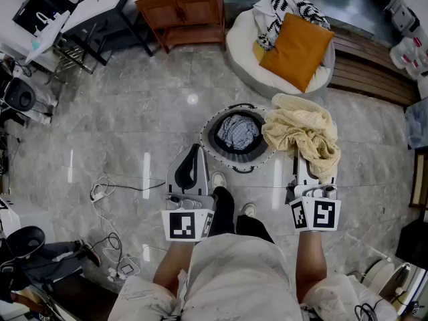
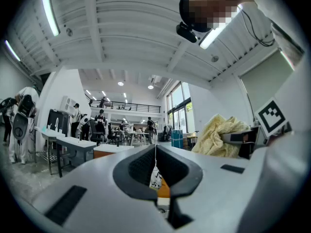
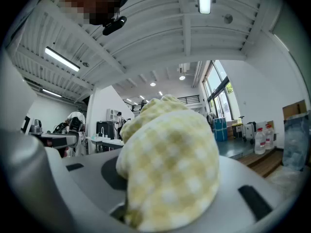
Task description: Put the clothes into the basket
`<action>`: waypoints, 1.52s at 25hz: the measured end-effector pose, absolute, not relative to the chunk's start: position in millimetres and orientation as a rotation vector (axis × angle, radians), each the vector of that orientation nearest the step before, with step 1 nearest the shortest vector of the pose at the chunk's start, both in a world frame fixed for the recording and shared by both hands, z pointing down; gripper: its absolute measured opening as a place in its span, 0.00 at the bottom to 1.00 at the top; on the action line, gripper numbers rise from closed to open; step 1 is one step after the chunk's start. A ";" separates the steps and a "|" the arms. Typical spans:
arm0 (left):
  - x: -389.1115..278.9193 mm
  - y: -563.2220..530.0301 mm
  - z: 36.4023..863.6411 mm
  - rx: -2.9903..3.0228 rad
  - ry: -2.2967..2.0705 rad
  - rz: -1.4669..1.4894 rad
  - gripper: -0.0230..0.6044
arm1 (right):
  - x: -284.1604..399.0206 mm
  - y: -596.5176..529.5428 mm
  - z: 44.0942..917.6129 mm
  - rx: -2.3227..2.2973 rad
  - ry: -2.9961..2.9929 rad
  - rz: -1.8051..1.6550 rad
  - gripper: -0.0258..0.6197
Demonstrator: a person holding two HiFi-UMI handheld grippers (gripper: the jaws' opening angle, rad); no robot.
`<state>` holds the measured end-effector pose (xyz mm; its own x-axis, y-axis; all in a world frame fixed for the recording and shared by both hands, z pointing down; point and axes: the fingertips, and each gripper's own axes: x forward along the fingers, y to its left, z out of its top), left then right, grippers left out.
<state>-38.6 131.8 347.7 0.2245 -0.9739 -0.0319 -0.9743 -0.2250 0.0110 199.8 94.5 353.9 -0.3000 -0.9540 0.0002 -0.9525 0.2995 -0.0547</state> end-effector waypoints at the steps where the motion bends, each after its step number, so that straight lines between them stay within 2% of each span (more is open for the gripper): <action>1: -33.0 142.0 340.5 -2.441 1.951 0.039 0.05 | 206.1 108.8 347.5 -1.848 2.501 -0.059 0.26; 10: -25.5 187.0 295.0 -2.399 1.912 0.034 0.05 | 205.5 167.8 311.3 -1.906 2.500 0.039 0.26; 28: -141.5 214.8 290.5 -2.454 1.890 0.145 0.05 | 86.8 205.3 295.9 -1.975 2.472 0.123 0.27; 38: -164.7 222.6 297.7 -2.479 1.877 0.155 0.05 | 61.8 216.9 305.4 -1.985 2.482 0.086 0.28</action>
